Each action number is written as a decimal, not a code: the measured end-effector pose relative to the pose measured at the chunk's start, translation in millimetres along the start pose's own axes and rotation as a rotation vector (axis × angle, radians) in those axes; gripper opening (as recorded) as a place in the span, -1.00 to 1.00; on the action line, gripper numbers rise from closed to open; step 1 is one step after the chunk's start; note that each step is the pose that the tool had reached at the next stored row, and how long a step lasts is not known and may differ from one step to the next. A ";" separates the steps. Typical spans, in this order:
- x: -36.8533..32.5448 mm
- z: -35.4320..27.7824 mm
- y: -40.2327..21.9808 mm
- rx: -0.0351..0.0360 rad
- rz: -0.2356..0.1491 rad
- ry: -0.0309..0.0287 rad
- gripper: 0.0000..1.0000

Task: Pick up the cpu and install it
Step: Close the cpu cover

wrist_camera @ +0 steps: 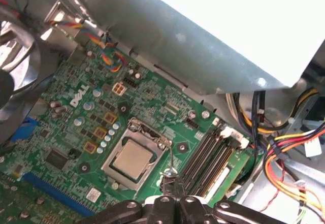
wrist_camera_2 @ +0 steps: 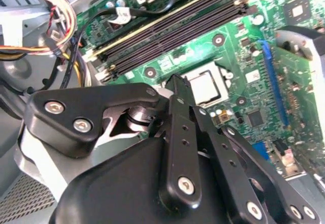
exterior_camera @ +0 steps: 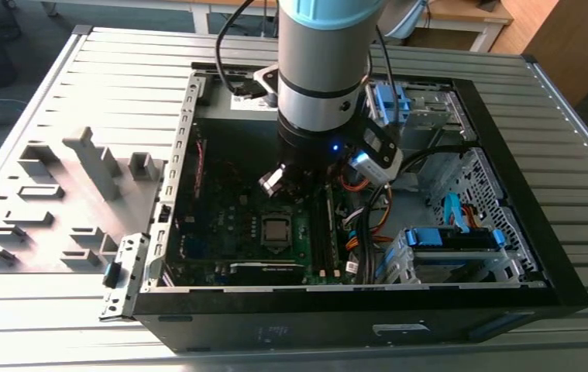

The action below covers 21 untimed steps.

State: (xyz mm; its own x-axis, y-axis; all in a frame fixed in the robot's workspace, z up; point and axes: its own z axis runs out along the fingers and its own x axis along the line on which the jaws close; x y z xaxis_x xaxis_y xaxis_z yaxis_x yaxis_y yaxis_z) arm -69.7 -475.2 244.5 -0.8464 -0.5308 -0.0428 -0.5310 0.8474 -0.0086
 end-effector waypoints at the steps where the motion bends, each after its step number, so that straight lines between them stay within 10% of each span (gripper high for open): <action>1: -0.8 0.1 1.3 0.0000 0.000 0.0000 -0.79; 21: -14.0 1.1 21.8 0.0000 0.000 0.0000 -0.79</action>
State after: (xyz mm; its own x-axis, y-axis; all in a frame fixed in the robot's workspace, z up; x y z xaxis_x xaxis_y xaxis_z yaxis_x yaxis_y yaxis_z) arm -69.4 -449.3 243.8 -0.8464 -0.5308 -0.0428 -0.5310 0.8473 -0.0086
